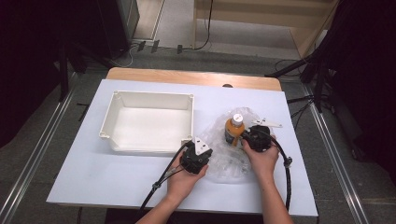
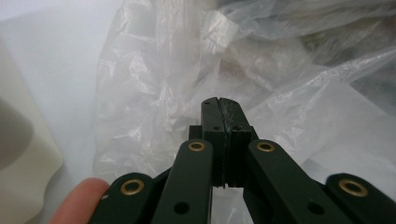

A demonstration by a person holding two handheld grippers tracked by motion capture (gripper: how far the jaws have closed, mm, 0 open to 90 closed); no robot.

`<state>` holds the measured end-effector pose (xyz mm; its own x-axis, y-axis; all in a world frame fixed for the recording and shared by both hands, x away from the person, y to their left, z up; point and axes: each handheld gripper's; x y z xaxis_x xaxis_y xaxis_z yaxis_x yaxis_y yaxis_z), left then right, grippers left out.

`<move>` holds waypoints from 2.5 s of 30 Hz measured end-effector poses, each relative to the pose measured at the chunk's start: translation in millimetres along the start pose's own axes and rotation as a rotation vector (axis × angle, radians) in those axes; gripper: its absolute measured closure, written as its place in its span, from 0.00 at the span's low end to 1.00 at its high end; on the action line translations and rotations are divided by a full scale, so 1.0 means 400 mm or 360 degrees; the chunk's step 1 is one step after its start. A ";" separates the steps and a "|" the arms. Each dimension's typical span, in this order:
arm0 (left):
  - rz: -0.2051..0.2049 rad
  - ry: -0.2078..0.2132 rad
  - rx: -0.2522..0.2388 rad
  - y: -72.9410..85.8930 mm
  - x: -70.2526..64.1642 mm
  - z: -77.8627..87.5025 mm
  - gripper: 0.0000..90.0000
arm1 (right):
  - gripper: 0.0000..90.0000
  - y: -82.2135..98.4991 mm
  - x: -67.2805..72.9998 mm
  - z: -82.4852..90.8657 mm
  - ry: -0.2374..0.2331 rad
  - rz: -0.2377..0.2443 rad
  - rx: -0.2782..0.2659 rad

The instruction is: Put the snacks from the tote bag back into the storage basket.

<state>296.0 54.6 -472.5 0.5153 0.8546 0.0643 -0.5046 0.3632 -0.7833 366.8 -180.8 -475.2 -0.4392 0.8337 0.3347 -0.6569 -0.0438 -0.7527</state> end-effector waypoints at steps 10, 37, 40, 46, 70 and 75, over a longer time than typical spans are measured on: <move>0.0050 0.0033 -0.0276 -0.064 0.009 0.081 0.77 | 1.00 0.029 -0.001 -0.014 0.0065 -0.0018 0.0022; -0.0055 -0.0068 0.0110 -0.064 -0.033 -0.102 1.00 | 1.00 0.044 0.012 0.126 -0.0096 0.0030 -0.0219; -0.0066 -0.0070 0.0105 -0.062 -0.036 -0.101 1.00 | 1.00 0.064 0.033 0.153 -0.0101 0.0105 -0.0184; -0.0081 -0.0102 0.0094 -0.058 -0.039 -0.095 1.00 | 1.00 0.127 0.000 0.113 -0.0049 -0.0018 0.0062; -0.0028 -0.0059 0.0102 -0.054 -0.028 -0.090 1.00 | 0.41 0.042 0.114 0.192 -0.0211 0.0238 -0.0400; -0.0025 -0.0056 0.0100 -0.054 -0.027 -0.090 1.00 | 0.38 0.029 0.125 0.172 -0.0206 0.0236 -0.0413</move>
<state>326.3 24.0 -478.5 0.4993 0.8608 0.0986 -0.5397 0.3980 -0.7418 295.1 -177.5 -428.4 -0.6033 0.7513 0.2675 -0.4091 -0.0036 -0.9125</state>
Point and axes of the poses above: each handheld gripper's, and its own axes: z roughly backward along the jaws, y roughly out of its underside, x roughly to its left, and after that the axes turned 11 degrees about -y, right-handed
